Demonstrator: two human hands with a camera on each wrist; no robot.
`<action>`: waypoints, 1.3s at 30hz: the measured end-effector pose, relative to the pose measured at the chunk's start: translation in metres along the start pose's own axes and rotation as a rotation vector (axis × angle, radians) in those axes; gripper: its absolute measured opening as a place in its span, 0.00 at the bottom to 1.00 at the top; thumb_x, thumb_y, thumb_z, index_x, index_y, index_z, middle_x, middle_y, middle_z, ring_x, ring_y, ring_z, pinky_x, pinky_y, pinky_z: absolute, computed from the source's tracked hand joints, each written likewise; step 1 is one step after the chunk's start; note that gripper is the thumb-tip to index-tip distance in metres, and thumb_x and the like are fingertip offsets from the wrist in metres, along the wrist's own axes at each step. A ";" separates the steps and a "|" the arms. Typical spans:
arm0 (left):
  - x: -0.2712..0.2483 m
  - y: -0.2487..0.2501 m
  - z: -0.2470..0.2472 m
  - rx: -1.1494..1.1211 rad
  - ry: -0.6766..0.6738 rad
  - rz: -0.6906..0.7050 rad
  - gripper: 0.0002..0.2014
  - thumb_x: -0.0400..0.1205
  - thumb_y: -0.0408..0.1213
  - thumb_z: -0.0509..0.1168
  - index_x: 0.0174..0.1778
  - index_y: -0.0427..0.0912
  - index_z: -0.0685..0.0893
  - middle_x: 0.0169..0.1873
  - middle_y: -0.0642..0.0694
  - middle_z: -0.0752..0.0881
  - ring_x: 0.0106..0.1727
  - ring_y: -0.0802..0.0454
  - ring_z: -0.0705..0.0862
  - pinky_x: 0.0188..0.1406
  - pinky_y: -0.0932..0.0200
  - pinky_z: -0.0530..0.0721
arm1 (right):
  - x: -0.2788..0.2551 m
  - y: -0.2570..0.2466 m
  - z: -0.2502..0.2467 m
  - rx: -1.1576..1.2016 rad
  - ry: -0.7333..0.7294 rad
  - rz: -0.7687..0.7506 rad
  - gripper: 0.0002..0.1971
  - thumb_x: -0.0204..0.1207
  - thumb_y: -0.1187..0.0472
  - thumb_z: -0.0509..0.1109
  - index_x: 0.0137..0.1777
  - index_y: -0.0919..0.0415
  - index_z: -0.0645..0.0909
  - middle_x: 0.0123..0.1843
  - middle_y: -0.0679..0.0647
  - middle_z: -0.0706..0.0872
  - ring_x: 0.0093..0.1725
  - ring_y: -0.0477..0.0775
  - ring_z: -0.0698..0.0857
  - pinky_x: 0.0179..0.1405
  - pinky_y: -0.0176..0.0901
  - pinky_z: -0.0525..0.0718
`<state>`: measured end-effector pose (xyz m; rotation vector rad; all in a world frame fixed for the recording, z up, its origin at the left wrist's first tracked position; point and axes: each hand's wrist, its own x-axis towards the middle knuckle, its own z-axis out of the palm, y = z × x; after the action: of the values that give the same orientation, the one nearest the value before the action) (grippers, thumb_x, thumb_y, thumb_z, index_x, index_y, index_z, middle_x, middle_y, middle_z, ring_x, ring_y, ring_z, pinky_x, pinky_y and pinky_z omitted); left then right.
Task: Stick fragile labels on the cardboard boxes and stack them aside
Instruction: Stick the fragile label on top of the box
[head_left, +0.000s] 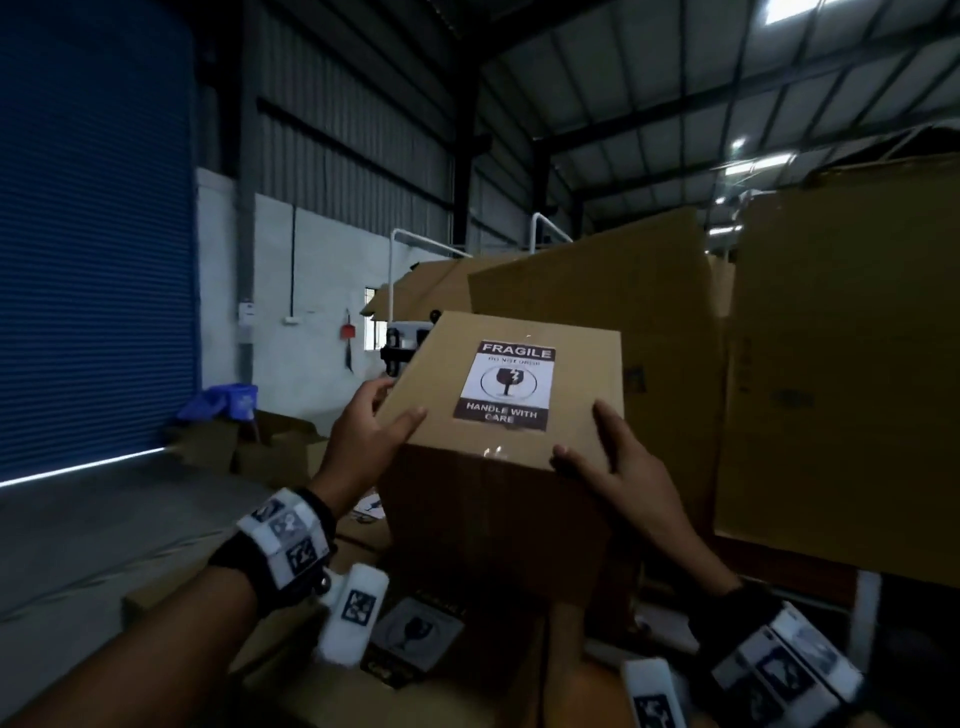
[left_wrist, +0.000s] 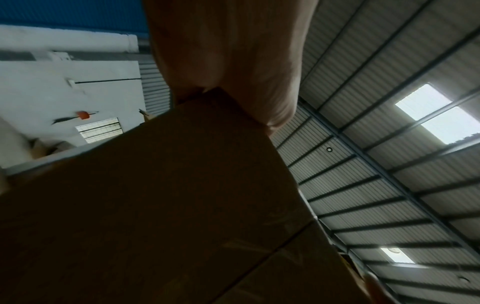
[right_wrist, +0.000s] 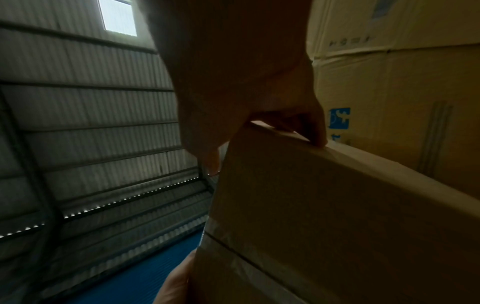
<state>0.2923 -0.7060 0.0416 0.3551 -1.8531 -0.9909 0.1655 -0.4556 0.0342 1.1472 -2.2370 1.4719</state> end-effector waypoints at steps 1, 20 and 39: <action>0.014 -0.011 -0.001 0.000 0.006 -0.013 0.27 0.79 0.53 0.71 0.71 0.48 0.74 0.63 0.44 0.79 0.62 0.44 0.80 0.60 0.39 0.83 | 0.010 0.000 0.010 -0.008 -0.005 0.001 0.42 0.75 0.40 0.72 0.86 0.48 0.58 0.82 0.52 0.70 0.77 0.55 0.73 0.75 0.52 0.74; 0.125 -0.140 0.037 0.401 -0.487 0.199 0.43 0.74 0.59 0.72 0.81 0.53 0.59 0.78 0.38 0.66 0.72 0.40 0.75 0.64 0.40 0.83 | 0.086 0.053 0.070 -0.365 -0.046 -0.058 0.33 0.70 0.65 0.79 0.74 0.50 0.72 0.75 0.49 0.73 0.73 0.54 0.75 0.67 0.55 0.83; 0.091 -0.073 0.042 0.848 -0.435 0.596 0.37 0.80 0.52 0.69 0.82 0.45 0.62 0.80 0.44 0.66 0.79 0.46 0.65 0.76 0.45 0.68 | 0.075 0.037 0.059 -0.400 -0.013 0.050 0.45 0.73 0.55 0.78 0.85 0.47 0.56 0.82 0.52 0.68 0.78 0.57 0.71 0.73 0.57 0.77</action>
<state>0.1994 -0.7873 0.0338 0.0507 -2.5063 0.1805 0.1022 -0.5351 0.0235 0.9795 -2.4338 0.9667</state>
